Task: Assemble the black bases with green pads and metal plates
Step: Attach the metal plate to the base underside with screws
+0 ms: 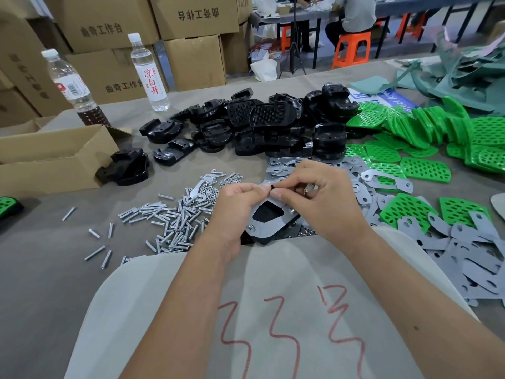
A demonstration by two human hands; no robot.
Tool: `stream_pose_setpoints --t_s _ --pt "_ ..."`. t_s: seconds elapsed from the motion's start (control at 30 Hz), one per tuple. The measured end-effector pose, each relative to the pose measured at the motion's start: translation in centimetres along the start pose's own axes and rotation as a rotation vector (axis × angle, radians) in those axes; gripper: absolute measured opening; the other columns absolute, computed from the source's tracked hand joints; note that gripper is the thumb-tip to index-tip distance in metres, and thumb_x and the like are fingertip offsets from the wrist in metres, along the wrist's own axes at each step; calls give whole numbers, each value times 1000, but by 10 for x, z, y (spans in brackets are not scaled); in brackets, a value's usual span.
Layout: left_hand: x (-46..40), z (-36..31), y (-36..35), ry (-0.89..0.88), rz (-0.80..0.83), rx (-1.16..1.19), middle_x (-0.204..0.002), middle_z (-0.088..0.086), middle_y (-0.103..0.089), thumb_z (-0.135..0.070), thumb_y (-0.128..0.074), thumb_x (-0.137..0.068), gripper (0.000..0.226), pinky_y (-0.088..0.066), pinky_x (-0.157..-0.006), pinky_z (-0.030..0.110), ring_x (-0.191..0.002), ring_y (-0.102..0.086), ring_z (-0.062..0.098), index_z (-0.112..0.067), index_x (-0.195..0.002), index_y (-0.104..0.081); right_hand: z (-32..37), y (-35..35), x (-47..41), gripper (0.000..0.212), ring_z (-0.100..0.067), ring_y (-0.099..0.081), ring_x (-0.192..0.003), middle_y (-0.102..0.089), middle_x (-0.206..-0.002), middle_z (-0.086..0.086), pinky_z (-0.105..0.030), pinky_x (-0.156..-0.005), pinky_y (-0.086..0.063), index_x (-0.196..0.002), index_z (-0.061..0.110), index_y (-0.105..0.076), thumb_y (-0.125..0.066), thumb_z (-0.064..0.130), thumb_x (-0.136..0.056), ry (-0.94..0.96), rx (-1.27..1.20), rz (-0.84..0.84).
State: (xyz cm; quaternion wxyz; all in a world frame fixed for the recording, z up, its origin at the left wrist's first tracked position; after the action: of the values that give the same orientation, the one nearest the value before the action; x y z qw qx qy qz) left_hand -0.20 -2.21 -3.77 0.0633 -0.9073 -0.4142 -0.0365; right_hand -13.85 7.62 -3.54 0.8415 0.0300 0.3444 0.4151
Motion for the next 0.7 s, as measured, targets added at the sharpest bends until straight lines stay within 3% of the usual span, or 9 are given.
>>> stream_pose_setpoints --t_s 0.13,0.27,0.37,0.43,0.57,0.7 --pt "-1 0 -1 -12 -16 -22 -86 18 -73 -7 -64 -95 27 -49 -76 42 -78 -65 28 -12 -70 -75 3 -1 1 10 -17 -56 -66 -65 -74 2 -25 -60 -45 -83 15 -82 -91 14 -78 33 47 -49" --pt "1 0 -3 -29 -25 -30 -103 30 -74 -13 -68 -86 14 -49 -79 43 -82 -65 28 -3 -80 -76 7 -2 0 15 -22 -58 -70 -67 -78 -1 -39 -63 -51 -86 22 -83 -89 10 -80 51 16 -16" --pt "-1 2 -2 -27 -40 -52 -85 22 -73 -12 -65 -97 21 -46 -75 43 -76 -63 28 -4 -81 -77 6 1 -1 29 -28 -60 -77 -65 -83 -1 -44 -66 -53 -92 32 -82 -85 4 -83 17 -77 60" --pt "-1 3 -2 -23 -43 -51 -82 18 -72 -14 -65 -98 24 -47 -74 42 -75 -64 28 -8 -78 -77 3 3 -1 27 -26 -61 -80 -65 -85 0 -44 -68 -54 -95 29 -83 -83 3 -86 -13 -89 91" --pt "-1 2 -2 -12 -21 -24 -88 22 -75 -15 -64 -100 23 -51 -76 42 -79 -68 31 -2 -86 -76 1 3 0 15 -17 -60 -76 -65 -83 3 -37 -65 -53 -92 19 -84 -84 6 -85 -65 -59 50" --pt "-1 2 -1 -2 -8 -34 -88 21 -73 -16 -64 -100 24 -50 -78 43 -80 -66 30 2 -88 -74 7 5 -1 10 -13 -58 -71 -62 -80 3 -25 -65 -49 -91 13 -84 -86 7 -83 23 51 42"
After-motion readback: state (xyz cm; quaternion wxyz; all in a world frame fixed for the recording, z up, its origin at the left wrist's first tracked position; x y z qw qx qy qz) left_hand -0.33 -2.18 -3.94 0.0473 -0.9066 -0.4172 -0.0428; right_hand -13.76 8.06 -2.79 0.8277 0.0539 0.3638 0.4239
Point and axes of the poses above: each hand's wrist, its own x-axis away from the middle knuckle, its own y-axis out of the back of the hand, z = x × y, the point moved 2 cm from there along -x, towards the middle knuckle
